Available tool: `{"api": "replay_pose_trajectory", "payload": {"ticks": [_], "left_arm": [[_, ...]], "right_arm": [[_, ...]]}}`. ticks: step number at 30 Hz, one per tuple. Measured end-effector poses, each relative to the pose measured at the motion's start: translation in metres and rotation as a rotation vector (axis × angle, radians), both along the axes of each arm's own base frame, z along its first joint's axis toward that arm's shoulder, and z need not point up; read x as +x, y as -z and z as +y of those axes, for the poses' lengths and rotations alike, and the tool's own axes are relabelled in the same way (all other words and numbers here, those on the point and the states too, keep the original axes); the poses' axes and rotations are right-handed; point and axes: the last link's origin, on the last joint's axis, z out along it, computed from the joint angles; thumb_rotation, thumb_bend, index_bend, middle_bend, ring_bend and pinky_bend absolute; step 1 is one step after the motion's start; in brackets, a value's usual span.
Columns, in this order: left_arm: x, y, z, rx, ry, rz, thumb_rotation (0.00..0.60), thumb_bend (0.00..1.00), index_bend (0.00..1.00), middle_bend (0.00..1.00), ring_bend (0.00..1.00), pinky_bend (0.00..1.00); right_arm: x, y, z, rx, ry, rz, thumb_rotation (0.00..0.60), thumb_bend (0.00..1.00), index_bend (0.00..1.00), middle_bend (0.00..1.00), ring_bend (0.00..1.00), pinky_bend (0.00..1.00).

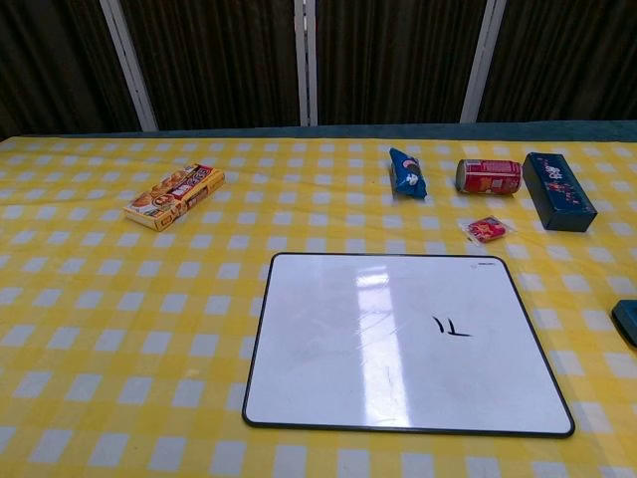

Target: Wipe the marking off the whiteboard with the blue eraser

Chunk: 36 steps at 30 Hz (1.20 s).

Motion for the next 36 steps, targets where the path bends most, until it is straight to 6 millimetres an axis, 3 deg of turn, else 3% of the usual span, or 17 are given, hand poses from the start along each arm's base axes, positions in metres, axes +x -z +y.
{"api": "replay_pose_trajectory", "payload": {"ticks": [7, 14, 18, 25, 36], "left_arm": [[-0.001, 0.002, 0.001, -0.008, -0.005, 0.009, 0.6, 0.0, 0.0, 0.0, 0.0, 0.0], [-0.002, 0.005, 0.007, -0.012, -0.017, 0.016, 0.6, 0.0, 0.0, 0.0, 0.0, 0.0], [-0.005, 0.01, 0.012, -0.026, -0.041, 0.029, 0.6, 0.0, 0.0, 0.0, 0.0, 0.0], [-0.009, 0.017, 0.019, -0.036, -0.076, 0.059, 0.6, 0.0, 0.0, 0.0, 0.0, 0.0], [-0.008, 0.02, 0.018, -0.034, -0.085, 0.07, 0.6, 0.0, 0.0, 0.0, 0.0, 0.0]], "right_arm": [[-0.003, 0.006, -0.003, 0.035, 0.013, -0.004, 0.6, 0.0, 0.0, 0.0, 0.0, 0.0], [-0.016, 0.022, -0.019, 0.166, 0.076, -0.049, 0.6, 0.0, 0.01, 0.01, 0.0, 0.0], [-0.035, 0.037, -0.041, 0.267, 0.126, -0.023, 0.6, 0.0, 0.13, 0.14, 0.01, 0.01], [-0.057, 0.062, -0.075, 0.367, 0.176, 0.01, 0.6, 0.0, 0.22, 0.25, 0.13, 0.18], [-0.066, 0.086, -0.092, 0.415, 0.193, 0.095, 0.6, 0.0, 0.27, 0.3, 0.18, 0.24]]}}
